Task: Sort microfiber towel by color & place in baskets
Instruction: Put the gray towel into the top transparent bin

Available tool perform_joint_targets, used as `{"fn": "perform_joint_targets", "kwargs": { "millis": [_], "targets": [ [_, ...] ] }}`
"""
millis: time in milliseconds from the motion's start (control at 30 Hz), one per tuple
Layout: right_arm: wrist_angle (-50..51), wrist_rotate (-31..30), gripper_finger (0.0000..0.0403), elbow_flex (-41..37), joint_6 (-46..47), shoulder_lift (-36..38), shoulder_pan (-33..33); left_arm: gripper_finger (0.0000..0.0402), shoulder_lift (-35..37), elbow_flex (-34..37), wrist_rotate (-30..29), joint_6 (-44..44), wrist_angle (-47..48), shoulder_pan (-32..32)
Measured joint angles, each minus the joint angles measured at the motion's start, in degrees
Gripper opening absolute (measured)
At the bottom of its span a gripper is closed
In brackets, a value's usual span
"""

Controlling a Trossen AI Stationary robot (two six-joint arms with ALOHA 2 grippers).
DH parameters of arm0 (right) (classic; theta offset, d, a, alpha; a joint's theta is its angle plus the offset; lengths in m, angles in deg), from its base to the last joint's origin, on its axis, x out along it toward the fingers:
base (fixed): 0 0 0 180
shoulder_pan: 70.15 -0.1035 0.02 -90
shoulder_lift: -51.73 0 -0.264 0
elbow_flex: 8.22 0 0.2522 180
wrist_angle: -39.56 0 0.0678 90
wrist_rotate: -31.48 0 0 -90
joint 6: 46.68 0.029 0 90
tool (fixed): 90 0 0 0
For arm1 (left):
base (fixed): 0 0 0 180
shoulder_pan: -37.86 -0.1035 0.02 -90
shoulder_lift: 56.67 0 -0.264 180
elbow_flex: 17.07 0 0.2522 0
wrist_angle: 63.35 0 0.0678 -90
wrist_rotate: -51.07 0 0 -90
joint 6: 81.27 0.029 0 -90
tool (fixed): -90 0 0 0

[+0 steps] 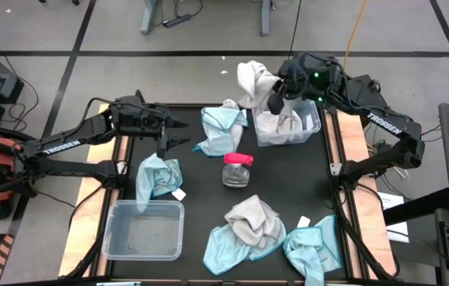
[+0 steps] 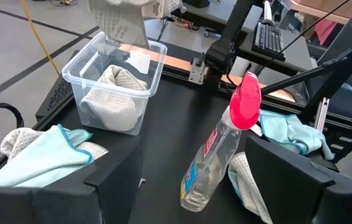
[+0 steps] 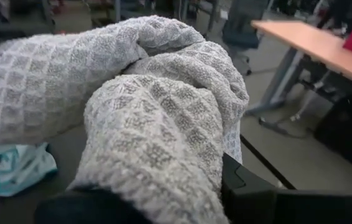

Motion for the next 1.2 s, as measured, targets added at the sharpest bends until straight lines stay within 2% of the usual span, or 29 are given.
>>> {"fn": "perform_joint_targets", "kwargs": {
  "millis": [533,867,1200],
  "targets": [
    [11.23,0.11,0.0004,0.00,-1.37,-0.12,6.25,0.0287,0.00,0.02,0.02,-0.06,-0.01,0.00],
    [20.13,-1.31,0.0004,-0.03,-1.97,-2.81,8.77,0.0287,0.00,0.04,0.02,0.05,-0.01,0.00],
    [21.31,-1.29,0.0004,-4.44,-2.07,-5.33,9.41,0.0287,0.00,0.07,0.02,0.03,0.08,0.00]
  ]
}}
